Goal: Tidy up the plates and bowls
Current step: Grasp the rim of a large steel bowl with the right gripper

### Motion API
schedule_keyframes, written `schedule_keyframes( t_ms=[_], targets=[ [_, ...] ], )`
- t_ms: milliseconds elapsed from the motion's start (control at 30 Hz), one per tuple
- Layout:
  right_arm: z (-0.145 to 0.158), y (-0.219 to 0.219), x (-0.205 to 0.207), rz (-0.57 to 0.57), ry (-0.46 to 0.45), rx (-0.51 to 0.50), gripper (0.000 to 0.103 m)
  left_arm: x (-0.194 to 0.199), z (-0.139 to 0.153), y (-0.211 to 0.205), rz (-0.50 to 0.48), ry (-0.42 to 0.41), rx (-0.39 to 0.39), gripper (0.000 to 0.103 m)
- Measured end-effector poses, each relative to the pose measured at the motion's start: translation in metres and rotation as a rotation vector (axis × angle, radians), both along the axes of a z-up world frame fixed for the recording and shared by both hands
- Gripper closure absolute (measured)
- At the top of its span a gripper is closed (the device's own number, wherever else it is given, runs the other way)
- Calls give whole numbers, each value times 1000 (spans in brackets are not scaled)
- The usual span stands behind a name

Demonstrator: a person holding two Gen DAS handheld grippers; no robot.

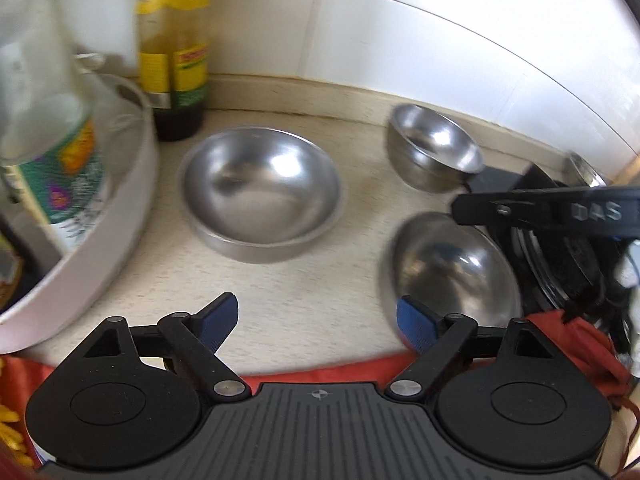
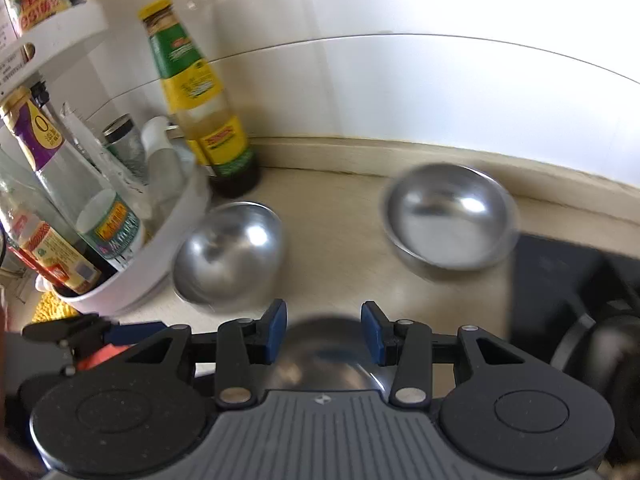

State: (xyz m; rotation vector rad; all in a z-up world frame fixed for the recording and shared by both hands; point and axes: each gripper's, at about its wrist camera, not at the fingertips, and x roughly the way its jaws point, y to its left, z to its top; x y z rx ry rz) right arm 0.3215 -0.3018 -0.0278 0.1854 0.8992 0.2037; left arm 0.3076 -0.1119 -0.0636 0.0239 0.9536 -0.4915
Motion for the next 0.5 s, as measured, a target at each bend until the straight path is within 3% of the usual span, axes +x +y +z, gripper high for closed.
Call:
schedule_keyframes(
  t_ms=[100,333,500],
  targets=[
    [-5,16,25,33,11,9,63,7,2,12,50,6,-16,12],
    [-25,27,63,55,45,14,63,22,9,35,197,-4,-133,12],
    [-34,22,80,51,79,72,63,37,-4,23,232,24,-118,21]
  ],
)
